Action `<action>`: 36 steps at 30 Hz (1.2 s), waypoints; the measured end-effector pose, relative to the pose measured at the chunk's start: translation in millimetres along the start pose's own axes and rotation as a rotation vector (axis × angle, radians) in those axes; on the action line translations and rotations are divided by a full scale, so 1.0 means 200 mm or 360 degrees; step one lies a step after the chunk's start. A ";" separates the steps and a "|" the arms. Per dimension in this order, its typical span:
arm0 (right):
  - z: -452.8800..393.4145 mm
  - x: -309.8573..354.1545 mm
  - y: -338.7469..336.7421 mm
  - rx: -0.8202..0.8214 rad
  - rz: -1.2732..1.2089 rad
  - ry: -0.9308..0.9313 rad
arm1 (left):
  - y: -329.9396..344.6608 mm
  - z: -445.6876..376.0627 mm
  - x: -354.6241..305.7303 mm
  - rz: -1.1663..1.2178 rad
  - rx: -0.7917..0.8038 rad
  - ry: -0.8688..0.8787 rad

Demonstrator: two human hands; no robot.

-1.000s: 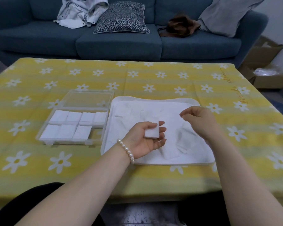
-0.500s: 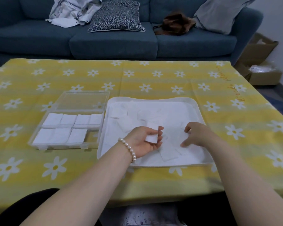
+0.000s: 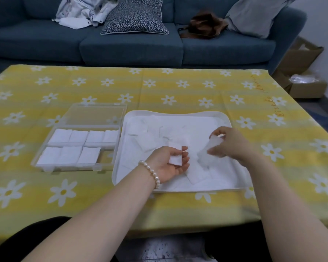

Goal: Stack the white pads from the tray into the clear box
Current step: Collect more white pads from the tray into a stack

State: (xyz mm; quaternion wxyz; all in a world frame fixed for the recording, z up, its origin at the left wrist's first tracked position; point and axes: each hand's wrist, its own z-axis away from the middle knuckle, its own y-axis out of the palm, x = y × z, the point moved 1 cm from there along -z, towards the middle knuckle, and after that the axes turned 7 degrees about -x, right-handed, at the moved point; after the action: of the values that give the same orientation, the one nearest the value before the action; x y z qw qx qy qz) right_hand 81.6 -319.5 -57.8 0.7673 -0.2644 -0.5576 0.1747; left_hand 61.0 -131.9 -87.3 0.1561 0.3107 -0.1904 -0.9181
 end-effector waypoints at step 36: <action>0.28 0.20 0.24 0.0008 0.1109 -0.1087 | 0.02 0.01 0.05 -0.0136 0.0193 0.0006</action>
State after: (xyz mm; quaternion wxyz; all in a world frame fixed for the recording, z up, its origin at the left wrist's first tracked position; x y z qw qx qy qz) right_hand 43.1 -247.2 -42.8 0.4370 -0.3610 -0.6552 0.4993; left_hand 53.0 -138.1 -88.2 0.0981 0.3292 -0.2319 -0.9100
